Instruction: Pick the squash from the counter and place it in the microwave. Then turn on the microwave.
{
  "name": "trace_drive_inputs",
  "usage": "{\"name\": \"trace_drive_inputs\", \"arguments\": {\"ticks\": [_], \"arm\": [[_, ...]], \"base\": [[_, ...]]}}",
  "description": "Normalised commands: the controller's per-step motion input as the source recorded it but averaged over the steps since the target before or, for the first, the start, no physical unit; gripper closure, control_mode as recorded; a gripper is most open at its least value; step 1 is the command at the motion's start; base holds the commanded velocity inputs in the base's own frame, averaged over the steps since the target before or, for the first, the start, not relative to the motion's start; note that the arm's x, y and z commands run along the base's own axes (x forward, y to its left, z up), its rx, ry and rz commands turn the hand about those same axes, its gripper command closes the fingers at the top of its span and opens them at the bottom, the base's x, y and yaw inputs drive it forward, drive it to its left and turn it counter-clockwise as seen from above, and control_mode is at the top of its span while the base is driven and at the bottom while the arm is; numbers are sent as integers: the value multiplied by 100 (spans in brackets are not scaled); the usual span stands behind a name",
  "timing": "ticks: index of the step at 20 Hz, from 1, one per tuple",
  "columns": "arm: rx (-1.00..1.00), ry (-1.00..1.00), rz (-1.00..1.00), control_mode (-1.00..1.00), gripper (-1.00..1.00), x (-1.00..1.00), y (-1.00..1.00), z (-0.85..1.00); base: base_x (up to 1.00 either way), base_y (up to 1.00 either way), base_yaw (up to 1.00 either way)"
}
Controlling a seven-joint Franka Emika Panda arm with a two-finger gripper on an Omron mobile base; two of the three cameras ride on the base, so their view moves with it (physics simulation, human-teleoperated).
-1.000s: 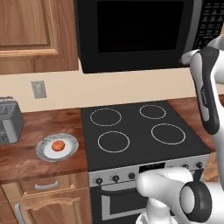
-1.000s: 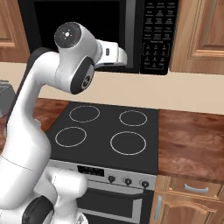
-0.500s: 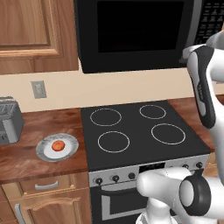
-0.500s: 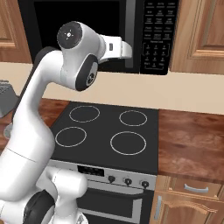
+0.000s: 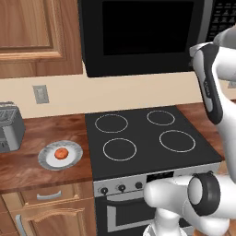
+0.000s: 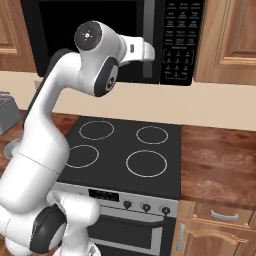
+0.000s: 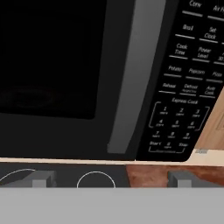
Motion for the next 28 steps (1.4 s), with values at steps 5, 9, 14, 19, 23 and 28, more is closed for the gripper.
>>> {"name": "trace_drive_inputs", "arguments": {"ticks": [5,9,14,19,23,28], "arm": [[0,0,0,-100,-100,27,-15,17],[2,1,0,-100,-100,25,-17,14],[6,0,0,-100,-100,26,-11,7],[8,0,0,-100,-100,28,-7,5],[9,0,0,-100,-100,29,-6,2],[5,0,0,-100,-100,30,-8,1]], "base": [[0,0,0],[0,0,0],[0,0,0],[0,0,0],[0,0,0],[0,0,0]]}}
